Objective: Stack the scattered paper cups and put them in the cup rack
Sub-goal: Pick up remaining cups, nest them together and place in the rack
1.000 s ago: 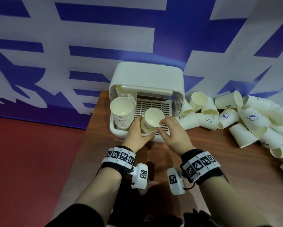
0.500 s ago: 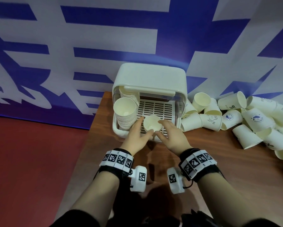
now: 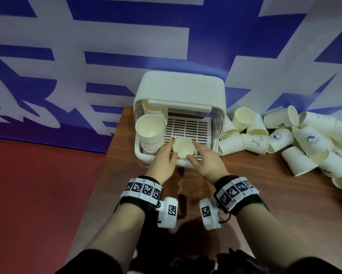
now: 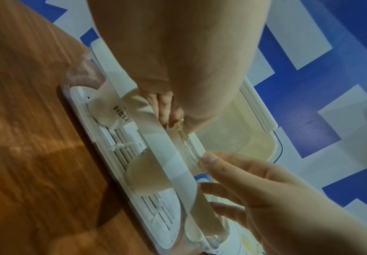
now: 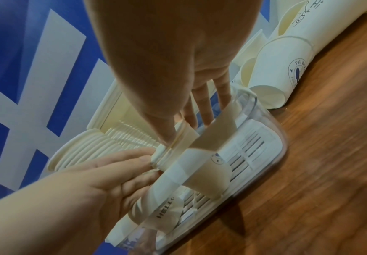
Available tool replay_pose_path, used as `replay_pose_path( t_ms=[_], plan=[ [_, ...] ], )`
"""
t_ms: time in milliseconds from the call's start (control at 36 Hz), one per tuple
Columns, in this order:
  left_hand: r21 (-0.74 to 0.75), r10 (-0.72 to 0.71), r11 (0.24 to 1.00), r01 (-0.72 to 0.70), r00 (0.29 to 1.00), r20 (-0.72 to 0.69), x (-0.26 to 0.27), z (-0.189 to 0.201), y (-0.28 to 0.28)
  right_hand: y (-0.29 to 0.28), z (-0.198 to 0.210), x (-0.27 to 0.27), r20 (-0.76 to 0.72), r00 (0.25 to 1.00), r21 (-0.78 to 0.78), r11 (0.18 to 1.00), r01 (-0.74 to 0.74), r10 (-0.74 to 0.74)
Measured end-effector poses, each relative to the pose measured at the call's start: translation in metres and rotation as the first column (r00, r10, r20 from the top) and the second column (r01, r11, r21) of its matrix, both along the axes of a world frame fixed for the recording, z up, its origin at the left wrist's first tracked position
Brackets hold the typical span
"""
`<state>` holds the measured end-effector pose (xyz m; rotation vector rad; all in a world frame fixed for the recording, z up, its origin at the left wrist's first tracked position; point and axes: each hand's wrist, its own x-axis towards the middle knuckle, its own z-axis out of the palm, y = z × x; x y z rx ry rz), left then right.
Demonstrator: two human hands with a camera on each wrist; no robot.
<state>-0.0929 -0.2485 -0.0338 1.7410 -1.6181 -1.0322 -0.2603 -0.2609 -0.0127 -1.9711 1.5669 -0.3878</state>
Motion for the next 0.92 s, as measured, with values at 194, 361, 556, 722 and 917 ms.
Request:
replay_pose_path(
  t_ms=[194, 361, 556, 722, 917],
  plan=[
    [0.011, -0.011, 1.0, 0.012, 1.0, -0.015, 0.001, 0.002, -0.002, 0.002, 0.009, 0.001, 0.03, 0.999, -0.003, 1.0, -0.01, 0.01],
    [-0.008, -0.013, 1.0, 0.013, 1.0, 0.0, 0.0, 0.013, 0.003, 0.01, 0.015, -0.009, -0.01, 1.0, -0.007, 1.0, 0.03, -0.03],
    [-0.075, -0.019, 0.997, 0.026, 0.995, 0.099, -0.007, 0.04, 0.014, 0.03, 0.027, -0.026, 0.069, 0.992, -0.045, 0.993, 0.113, -0.11],
    [-0.081, -0.033, 0.996, 0.042, 0.993, 0.116, -0.027, 0.057, 0.023, 0.05, 0.039, -0.051, 0.094, 0.983, -0.078, 0.984, 0.162, -0.155],
    [-0.054, -0.085, 0.994, 0.093, 0.989, 0.123, -0.07, 0.063, 0.038, 0.072, 0.036, -0.098, 0.166, 0.952, -0.05, 0.962, 0.267, -0.256]
  ],
)
